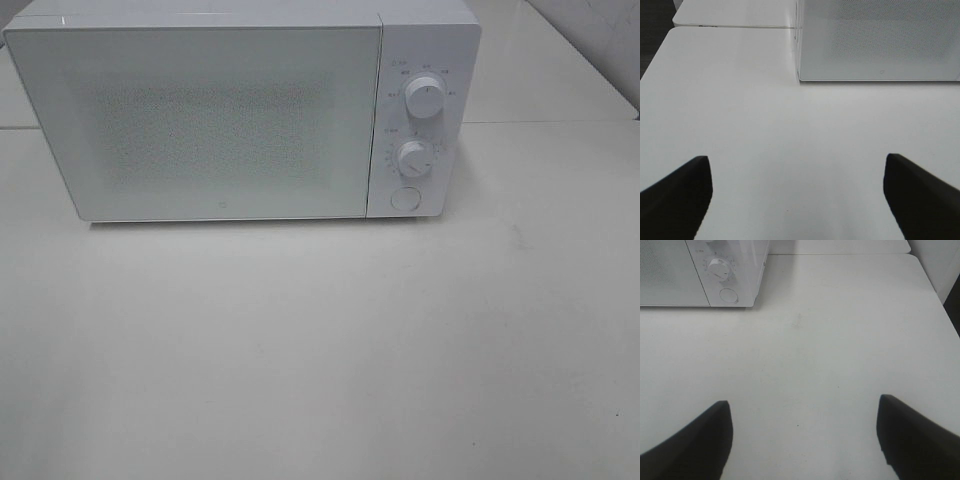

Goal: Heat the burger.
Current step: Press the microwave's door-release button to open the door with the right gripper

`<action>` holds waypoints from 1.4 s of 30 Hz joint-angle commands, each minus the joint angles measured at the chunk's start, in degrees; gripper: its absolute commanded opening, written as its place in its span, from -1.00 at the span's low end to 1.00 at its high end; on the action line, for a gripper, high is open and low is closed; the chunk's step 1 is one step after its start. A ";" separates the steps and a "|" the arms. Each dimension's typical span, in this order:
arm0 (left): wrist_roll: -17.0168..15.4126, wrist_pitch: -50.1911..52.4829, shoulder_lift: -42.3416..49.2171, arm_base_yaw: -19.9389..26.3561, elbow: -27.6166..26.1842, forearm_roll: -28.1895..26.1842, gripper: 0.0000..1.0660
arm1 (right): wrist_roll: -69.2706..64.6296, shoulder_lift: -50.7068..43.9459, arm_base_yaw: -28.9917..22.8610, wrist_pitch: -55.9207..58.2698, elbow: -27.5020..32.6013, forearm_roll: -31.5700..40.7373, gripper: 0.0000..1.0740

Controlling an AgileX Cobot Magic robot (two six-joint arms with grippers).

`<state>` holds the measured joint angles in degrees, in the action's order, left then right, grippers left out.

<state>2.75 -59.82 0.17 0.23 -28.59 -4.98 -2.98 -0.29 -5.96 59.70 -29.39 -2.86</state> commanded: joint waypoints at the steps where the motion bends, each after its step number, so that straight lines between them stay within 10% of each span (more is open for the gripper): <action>1: -0.11 0.69 1.26 -0.06 0.23 -0.57 0.64 | 0.40 -1.43 0.17 -0.46 0.06 -0.06 0.41; 13: -0.11 0.69 1.26 -0.06 0.23 -0.57 0.64 | 0.46 4.07 0.17 -2.98 -3.09 -0.34 0.41; 42: -0.11 0.69 1.26 -0.06 0.23 -0.57 0.64 | 0.40 45.21 0.17 -48.99 -3.09 -0.34 0.41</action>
<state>2.75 -59.82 0.17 0.23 -28.59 -4.98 -2.98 42.28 -5.96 14.84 -32.03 -2.86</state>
